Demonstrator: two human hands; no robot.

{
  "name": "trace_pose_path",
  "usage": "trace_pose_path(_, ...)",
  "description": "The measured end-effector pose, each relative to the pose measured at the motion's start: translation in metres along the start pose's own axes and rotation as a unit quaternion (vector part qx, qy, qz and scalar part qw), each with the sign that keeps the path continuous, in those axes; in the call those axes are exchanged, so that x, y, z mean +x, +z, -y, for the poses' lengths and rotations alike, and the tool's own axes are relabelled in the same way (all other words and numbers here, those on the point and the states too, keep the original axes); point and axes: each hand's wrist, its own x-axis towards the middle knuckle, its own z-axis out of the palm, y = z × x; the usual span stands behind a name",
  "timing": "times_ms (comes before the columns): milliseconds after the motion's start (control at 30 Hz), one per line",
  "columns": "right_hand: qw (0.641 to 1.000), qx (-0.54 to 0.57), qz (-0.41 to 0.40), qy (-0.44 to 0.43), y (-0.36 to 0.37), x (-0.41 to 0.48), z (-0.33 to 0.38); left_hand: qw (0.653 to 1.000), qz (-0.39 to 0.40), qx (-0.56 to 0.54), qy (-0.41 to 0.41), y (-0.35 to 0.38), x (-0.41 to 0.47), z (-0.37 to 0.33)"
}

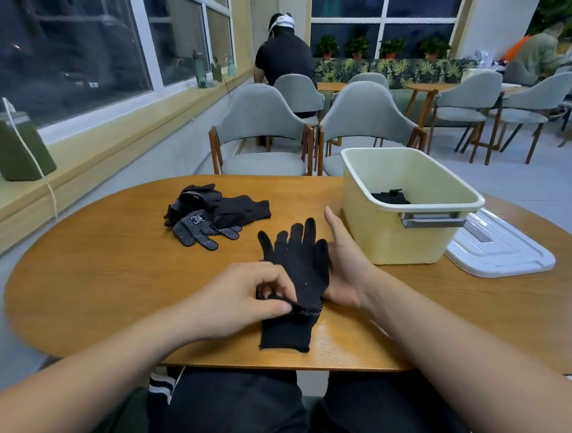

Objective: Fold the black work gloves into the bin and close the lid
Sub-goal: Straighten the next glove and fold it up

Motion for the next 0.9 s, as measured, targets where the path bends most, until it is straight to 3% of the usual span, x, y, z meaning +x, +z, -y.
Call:
trace_pose_path(133,0.999,-0.053,-0.002,-0.004,-0.006,0.004,0.001,1.0,0.026,0.004,-0.007,0.008,-0.004,0.004)
trace_pose_path(367,0.98,-0.152,-0.114,-0.065,-0.009,0.012,0.001,0.998,0.05,0.024,-0.02,0.016,-0.008,0.01)
trace_pose_path(467,0.944,-0.256,-0.161,-0.129,-0.011,0.014,0.0,0.998,0.058,0.014,-0.023,0.018,-0.008,0.01)
trace_pose_path(667,0.833,-0.454,-0.186,-0.256,-0.015,-0.005,-0.001,0.998,0.05,0.001,-0.03,0.011,-0.002,0.009)
trace_pose_path(900,0.781,-0.542,-0.156,-0.267,-0.021,-0.034,-0.015,0.993,-0.07,-0.042,-0.085,-0.004,0.018,0.028)
